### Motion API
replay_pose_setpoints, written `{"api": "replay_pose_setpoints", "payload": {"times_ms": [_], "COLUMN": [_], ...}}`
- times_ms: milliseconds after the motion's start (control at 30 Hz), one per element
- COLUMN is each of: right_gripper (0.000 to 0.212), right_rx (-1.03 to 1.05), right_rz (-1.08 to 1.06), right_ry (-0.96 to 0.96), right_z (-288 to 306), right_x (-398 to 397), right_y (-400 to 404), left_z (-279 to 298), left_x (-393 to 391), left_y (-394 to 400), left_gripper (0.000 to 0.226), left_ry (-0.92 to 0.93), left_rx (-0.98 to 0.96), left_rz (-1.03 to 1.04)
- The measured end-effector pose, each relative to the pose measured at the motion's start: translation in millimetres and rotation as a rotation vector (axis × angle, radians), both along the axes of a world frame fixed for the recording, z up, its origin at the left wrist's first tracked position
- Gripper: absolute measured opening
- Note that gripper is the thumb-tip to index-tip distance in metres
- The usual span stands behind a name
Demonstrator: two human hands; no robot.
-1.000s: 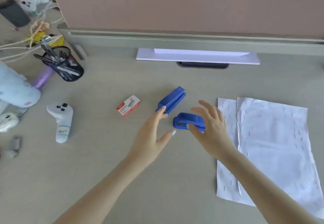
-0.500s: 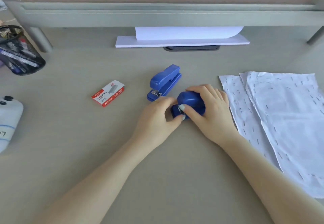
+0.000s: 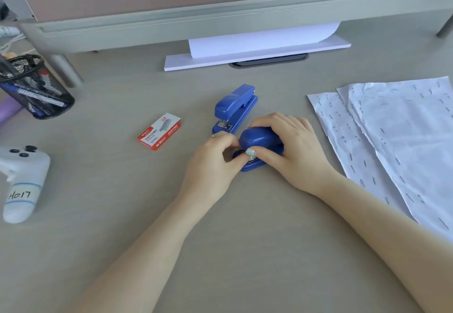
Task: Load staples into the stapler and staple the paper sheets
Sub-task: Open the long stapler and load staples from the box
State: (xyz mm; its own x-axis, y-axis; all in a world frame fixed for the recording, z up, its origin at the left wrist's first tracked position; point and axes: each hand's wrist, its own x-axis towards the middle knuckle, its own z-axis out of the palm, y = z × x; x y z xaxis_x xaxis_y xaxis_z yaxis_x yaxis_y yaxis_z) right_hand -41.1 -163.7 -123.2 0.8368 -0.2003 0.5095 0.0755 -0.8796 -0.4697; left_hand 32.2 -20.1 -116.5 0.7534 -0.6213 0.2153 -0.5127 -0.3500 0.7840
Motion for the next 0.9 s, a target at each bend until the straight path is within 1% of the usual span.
{"api": "replay_pose_setpoints", "payload": {"times_ms": [100, 200, 333, 467, 533, 633, 667, 800, 867, 900], "right_gripper": [0.029, 0.032, 0.036, 0.028, 0.024, 0.008, 0.008, 0.031, 0.036, 0.034], "right_rx": [-0.031, -0.021, 0.219, 0.485, 0.572, 0.609, 0.641, 0.831, 0.787, 0.76], "right_rz": [0.004, 0.001, 0.0, -0.004, -0.057, -0.148, -0.18, -0.368, -0.475, -0.509], "right_ry": [0.006, -0.003, -0.094, -0.137, -0.176, -0.25, -0.277, -0.379, -0.327, -0.292], "right_z": [-3, -2, 6, 19, 24, 31, 33, 30, 22, 18], "right_x": [0, 0, 0, -2, -3, -4, -4, -12, -20, -23], "right_y": [2, 3, 4, 3, 0, -7, -10, -37, -50, -54], "left_z": [-1, 0, -1, -2, -2, -3, -2, -1, -1, -1], "left_x": [0, 0, 1, 3, 4, 4, 4, 9, 13, 15], "left_y": [1, -1, 0, 0, 0, 0, 0, 2, 6, 8], "left_gripper": [0.011, 0.008, 0.006, 0.007, 0.006, 0.007, 0.008, 0.006, 0.005, 0.005], "left_ry": [-0.01, 0.026, 0.065, 0.044, 0.041, 0.037, 0.038, 0.055, 0.032, 0.022], "left_rx": [0.014, 0.018, 0.005, -0.008, -0.009, -0.005, -0.003, 0.019, 0.031, 0.032], "left_rz": [0.013, 0.023, 0.017, -0.004, -0.007, -0.005, -0.01, -0.042, -0.04, -0.04]}}
